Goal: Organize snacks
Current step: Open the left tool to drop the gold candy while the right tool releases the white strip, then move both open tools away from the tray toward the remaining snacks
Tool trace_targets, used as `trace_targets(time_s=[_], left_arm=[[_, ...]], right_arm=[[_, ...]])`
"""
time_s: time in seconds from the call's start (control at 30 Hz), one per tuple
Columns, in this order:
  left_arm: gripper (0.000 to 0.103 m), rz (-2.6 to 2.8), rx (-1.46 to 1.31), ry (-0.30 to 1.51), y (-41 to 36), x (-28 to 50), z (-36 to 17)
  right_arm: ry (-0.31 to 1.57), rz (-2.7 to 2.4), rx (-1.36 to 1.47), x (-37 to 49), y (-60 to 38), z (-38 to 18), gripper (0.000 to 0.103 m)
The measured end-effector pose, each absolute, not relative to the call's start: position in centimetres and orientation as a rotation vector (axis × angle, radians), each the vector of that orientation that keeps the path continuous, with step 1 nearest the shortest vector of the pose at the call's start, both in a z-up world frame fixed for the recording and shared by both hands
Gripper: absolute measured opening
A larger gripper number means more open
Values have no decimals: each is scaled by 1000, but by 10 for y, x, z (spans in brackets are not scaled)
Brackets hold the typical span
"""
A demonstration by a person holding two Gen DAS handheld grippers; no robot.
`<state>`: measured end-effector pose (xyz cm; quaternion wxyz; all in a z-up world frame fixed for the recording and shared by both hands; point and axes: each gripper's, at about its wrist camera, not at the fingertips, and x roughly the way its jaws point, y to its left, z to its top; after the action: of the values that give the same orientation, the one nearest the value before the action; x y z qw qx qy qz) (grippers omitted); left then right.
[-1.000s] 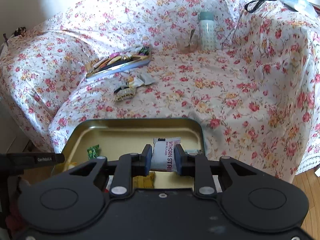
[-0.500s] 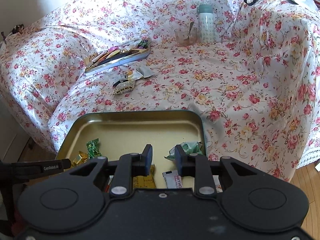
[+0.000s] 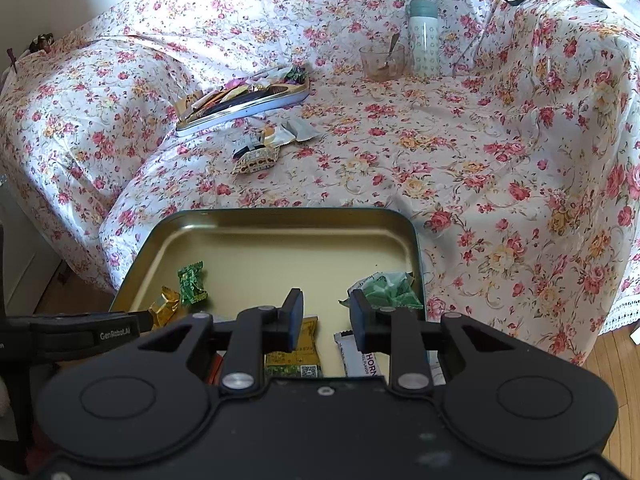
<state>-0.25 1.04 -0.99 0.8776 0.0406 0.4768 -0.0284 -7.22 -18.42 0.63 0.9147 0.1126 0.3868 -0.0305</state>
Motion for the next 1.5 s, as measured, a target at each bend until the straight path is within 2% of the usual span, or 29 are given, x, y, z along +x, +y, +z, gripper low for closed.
trace_targets(time_s=[0.8,1.23,1.5], left_arm=[[34,-163,111,1057,2,1,-8],[34,-272,129,1187,3,37,6],[34,-240,192,1165,0,65,26]], right_arm=[[868,-9,191,-57,-178,-3,34],[1011,136,180,-19,-183,6,36],[1069,139,-6,11,-172,11,36]])
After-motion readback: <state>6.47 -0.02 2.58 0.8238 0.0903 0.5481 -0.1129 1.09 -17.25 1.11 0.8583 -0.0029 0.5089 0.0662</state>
